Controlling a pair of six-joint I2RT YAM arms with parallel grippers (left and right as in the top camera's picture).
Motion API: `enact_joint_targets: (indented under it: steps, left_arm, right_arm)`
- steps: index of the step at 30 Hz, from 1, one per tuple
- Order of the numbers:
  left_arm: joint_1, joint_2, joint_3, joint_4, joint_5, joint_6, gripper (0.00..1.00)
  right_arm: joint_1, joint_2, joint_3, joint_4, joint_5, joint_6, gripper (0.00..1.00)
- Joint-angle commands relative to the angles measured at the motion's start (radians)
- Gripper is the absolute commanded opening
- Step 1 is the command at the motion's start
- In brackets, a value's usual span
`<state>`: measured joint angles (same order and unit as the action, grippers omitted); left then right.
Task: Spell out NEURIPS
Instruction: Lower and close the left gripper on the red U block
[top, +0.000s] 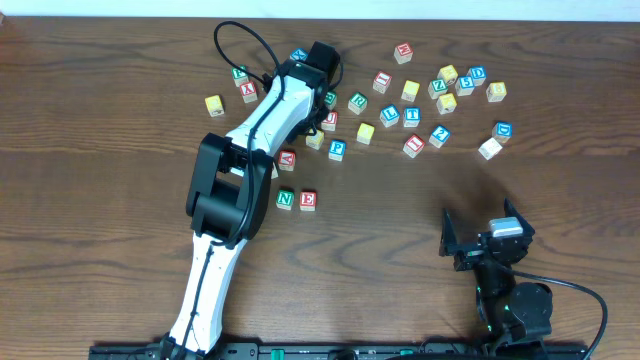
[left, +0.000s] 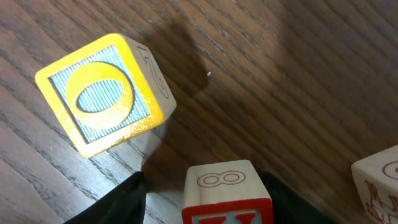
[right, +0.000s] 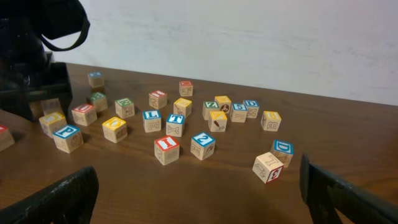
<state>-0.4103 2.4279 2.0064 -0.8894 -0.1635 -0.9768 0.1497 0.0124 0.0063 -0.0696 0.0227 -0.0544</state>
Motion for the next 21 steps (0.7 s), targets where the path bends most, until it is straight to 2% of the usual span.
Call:
enact_joint_targets:
  steps: [1,8,11,15,21]
  left_arm:
    - [0.002,-0.006,-0.003,-0.001,-0.002,0.015,0.49]
    - [0.002,-0.006,-0.002,-0.002,-0.002,0.015,0.22]
    - [0.002,-0.006,-0.002,-0.002,-0.002,0.025,0.15]
    - [0.002,-0.006,-0.001,-0.002,-0.001,0.05,0.13]
    - [0.002,-0.041,0.0,-0.002,0.006,0.166,0.13]
  right_arm:
    - [-0.008,-0.004,-0.001,-0.003,0.009,0.013,0.99]
    - [-0.008,-0.004,-0.001,-0.003,0.009,0.013,0.99]
    - [-0.008,-0.004,-0.001,-0.003,0.009,0.013,0.99]
    - [-0.008,-0.004,-0.001,-0.003,0.009,0.013,0.99]
    - [-0.008,-0.004,-0.001,-0.003,0.009,0.013,0.99]
